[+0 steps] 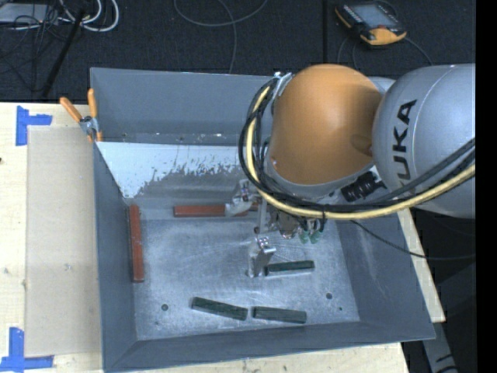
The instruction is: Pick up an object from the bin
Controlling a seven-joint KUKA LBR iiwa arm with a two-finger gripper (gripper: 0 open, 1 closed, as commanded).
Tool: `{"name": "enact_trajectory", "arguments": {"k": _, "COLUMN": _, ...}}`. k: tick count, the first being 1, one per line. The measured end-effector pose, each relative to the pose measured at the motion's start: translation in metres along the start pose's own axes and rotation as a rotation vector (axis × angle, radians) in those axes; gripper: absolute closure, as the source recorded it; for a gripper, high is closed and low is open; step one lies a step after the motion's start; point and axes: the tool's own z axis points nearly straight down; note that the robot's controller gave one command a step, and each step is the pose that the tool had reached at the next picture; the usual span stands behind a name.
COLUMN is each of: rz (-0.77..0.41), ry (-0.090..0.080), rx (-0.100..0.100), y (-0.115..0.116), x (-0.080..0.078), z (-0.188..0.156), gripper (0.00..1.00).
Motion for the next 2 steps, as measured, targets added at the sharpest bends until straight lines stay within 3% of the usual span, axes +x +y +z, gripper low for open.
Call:
{"name": "enact_trajectory", "arguments": {"k": 1, "rz": 0.111, "ry": 0.0, "rx": 0.0, "y": -0.001, "x": 0.0, "z": -0.054, "gripper": 0.0}}
{"name": "enact_trajectory", "arguments": {"k": 2, "rz": 0.091, "ry": -0.013, "rx": 0.0, "y": -0.01, "x": 0.007, "z": -0.03, "gripper": 0.0}}
